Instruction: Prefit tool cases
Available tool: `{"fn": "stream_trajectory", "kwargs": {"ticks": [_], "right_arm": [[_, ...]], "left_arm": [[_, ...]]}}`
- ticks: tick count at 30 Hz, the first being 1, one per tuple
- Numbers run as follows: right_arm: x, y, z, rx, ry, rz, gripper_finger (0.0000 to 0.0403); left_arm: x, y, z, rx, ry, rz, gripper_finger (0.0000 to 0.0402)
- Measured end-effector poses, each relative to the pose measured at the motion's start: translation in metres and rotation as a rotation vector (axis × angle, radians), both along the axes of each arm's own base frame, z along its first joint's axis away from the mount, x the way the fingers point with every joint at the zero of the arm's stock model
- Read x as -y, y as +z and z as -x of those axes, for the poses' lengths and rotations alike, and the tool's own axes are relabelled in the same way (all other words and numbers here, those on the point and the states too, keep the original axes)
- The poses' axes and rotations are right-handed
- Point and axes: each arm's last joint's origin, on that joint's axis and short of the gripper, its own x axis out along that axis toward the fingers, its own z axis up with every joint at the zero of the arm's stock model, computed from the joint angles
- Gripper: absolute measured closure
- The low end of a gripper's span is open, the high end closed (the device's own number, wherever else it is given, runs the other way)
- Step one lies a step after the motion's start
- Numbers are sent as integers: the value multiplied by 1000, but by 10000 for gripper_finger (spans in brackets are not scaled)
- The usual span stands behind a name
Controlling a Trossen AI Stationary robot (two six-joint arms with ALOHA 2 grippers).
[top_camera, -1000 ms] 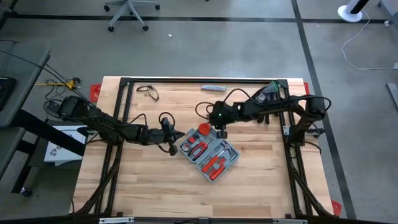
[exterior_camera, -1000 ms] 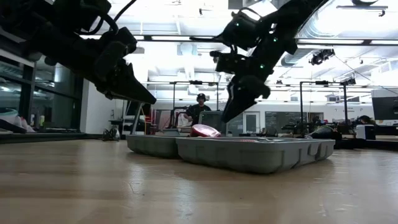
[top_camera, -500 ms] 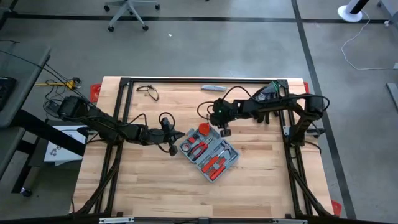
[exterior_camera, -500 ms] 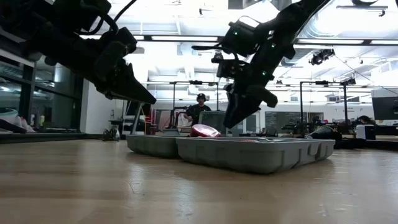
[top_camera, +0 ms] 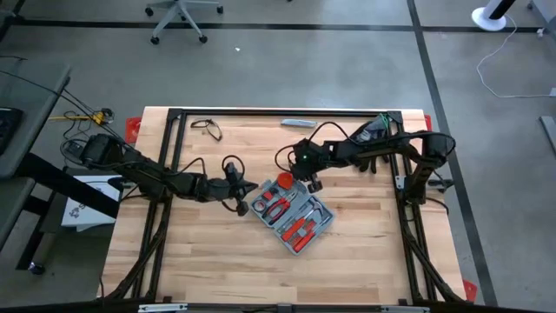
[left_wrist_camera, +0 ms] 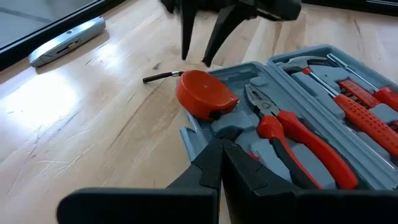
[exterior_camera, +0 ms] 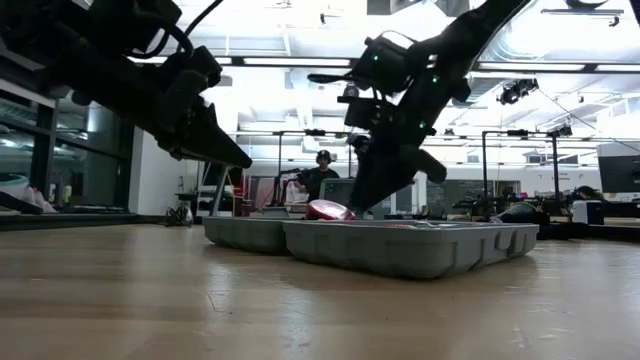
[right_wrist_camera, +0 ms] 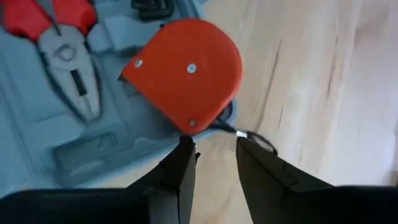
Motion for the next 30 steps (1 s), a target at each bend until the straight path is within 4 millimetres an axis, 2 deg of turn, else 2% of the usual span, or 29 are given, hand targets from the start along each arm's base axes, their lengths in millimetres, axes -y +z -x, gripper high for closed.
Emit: {"fn": "stream_trajectory", "kwargs": {"ticks": [11, 19, 22, 26, 30], "right_arm": [[0, -14, -6, -7, 37, -13, 293], [-4, -16, -9, 9, 30, -4, 297], [-6, -16, -9, 9, 0, -12, 326], [-10, -16, -10, 15, -23, -35, 392], [-14, -15, -12, 25, -66, -69, 395]], "left_arm": [[0, 0, 0, -5, -1, 0, 401], [0, 0, 0, -2, 0, 1, 401], [0, 0, 0, -1, 0, 1, 401], [0, 0, 0, -1, 2, -1, 401], [0, 0, 0, 2, 7, 5, 401]]}}
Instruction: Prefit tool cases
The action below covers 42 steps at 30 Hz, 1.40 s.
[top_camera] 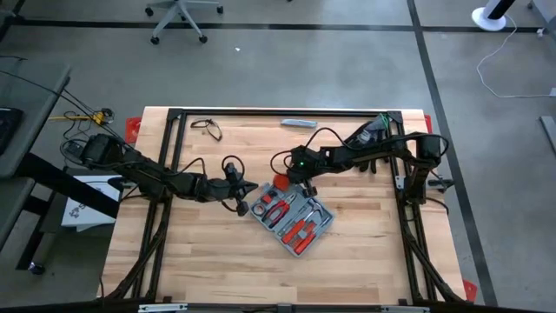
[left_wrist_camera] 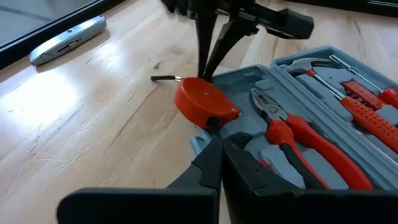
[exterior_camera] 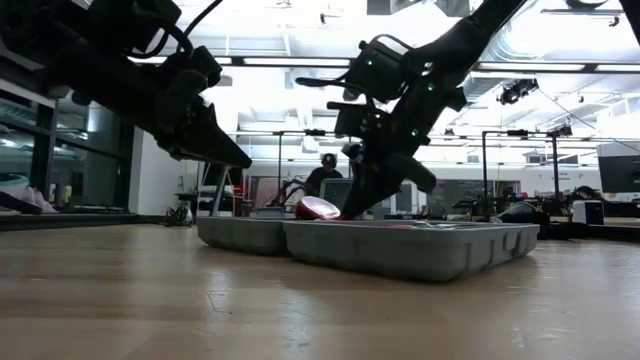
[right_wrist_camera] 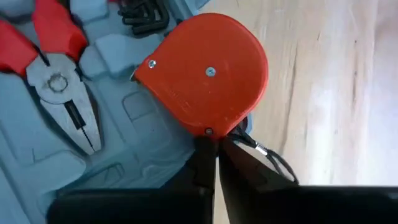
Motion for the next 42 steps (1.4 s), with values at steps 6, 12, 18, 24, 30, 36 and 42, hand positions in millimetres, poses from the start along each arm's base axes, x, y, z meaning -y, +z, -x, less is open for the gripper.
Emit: {"fn": "stream_trajectory", "kwargs": {"ticks": [6, 12, 18, 24, 30, 36, 42], "right_arm": [[-2, 3, 3, -10, -97, -80, 402], [-12, 10, 6, -16, -107, -142, 402], [1, 15, 10, -33, -67, 12, 396], [16, 13, 15, -88, 147, 171, 354], [26, 15, 15, -70, 252, 243, 303], [30, 19, 10, 14, 291, 260, 281], [29, 14, 9, 5, 305, 237, 280]], "left_arm": [[0, 0, 0, 0, 1, 0, 401], [0, 0, 0, 0, -1, 1, 401], [0, 0, 0, -1, -3, 2, 401], [1, 0, 0, -1, -6, 2, 401], [-1, 0, 0, -4, -1, -5, 401], [-5, 0, -1, -4, 14, -5, 401], [-5, 0, -1, -3, 13, -5, 401]]}}
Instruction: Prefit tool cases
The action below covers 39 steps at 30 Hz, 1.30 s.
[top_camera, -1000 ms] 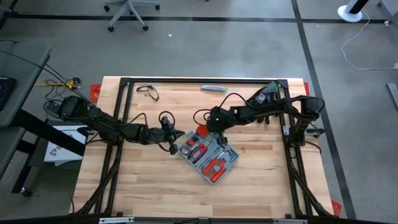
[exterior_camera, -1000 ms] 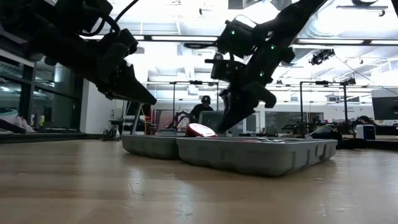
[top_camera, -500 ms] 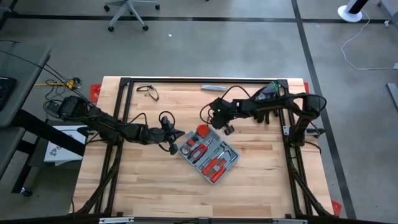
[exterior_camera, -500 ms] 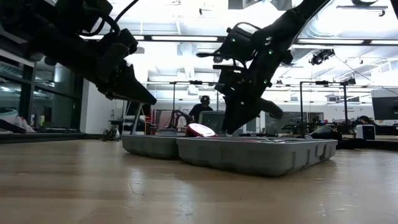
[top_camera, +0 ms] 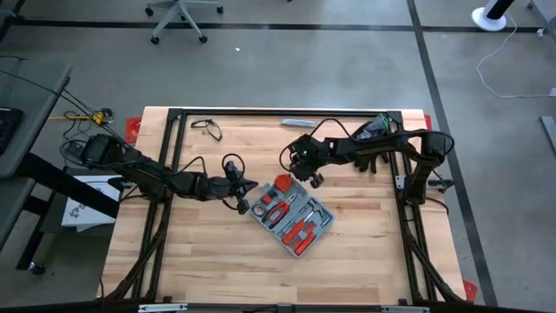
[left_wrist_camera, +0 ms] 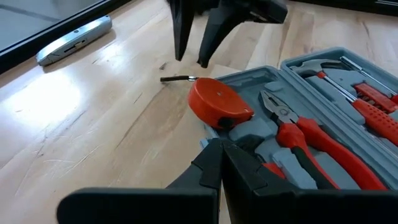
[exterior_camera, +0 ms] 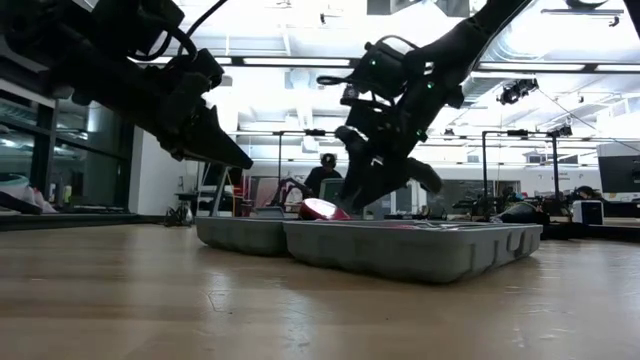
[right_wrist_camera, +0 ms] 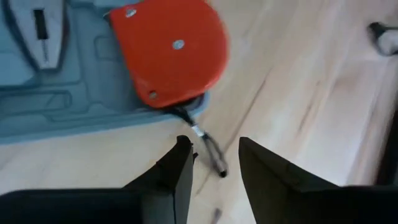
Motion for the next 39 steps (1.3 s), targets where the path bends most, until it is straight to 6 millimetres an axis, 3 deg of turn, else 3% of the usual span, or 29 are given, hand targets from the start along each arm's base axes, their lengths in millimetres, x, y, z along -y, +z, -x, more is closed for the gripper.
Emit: {"fn": "stream_trajectory", "kwargs": {"ticks": [9, 17, 29, 39], "right_arm": [[1, -17, -5, -25, 7, 5, 280], [2, -16, -8, 10, 2, 11, 285], [0, -16, -8, 17, -28, -47, 399], [1, -18, -6, -19, 38, 20, 331]], "left_arm": [[0, -1, 0, -4, 3, 6, 401], [0, -2, 0, -9, 3, 6, 401], [0, -6, -1, -25, 6, 9, 401], [0, -6, -1, -23, 2, 12, 401]]}}
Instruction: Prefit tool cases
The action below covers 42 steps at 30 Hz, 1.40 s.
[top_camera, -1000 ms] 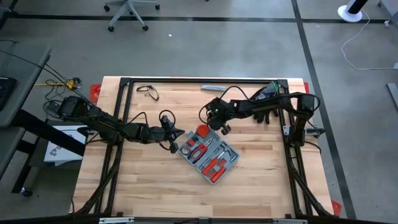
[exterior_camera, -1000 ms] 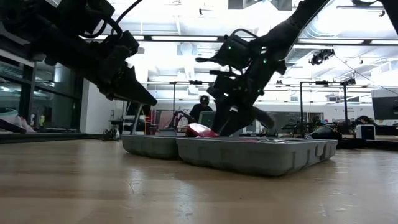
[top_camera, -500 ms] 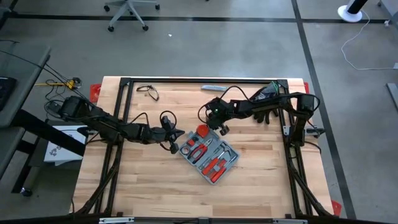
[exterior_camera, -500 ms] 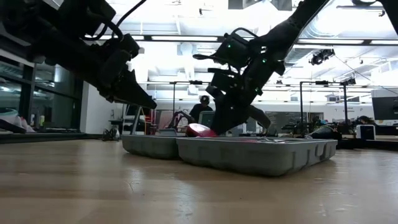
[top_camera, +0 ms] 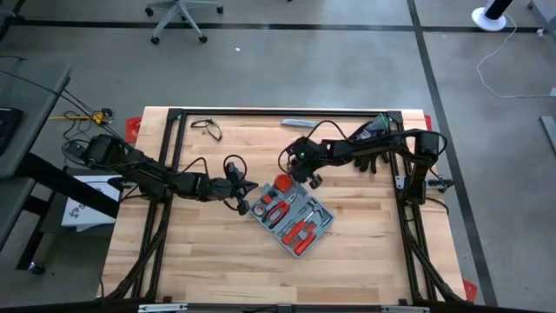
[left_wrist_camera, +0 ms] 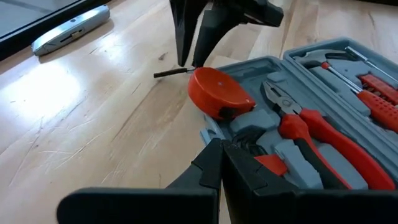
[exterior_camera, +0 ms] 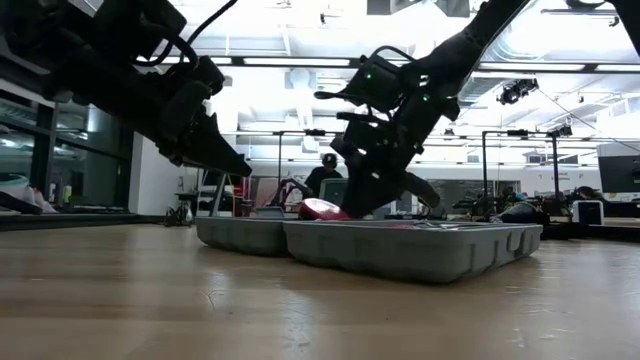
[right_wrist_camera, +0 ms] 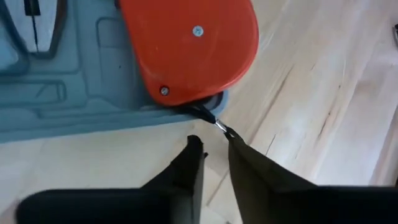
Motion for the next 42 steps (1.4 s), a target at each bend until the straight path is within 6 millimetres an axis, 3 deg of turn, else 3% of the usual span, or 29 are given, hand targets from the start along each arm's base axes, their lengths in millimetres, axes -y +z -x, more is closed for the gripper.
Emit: {"fn": "stream_trajectory", "kwargs": {"ticks": [8, 23, 27, 32, 42], "right_arm": [[3, 2, -2, 28, 15, 9, 273], [2, -16, -4, -8, 42, -2, 270], [3, -15, -4, -8, -50, -16, 301], [3, -14, -3, -17, -174, -100, 391], [-1, 13, -6, -159, -428, -286, 401]], "left_arm": [[0, 0, 0, -1, 1, -6, 401], [0, 0, 0, 0, 2, -6, 401], [0, 0, 0, -1, 2, -7, 401], [0, 0, 0, 0, 3, -7, 401], [0, 1, 0, 6, 5, -2, 401]]}}
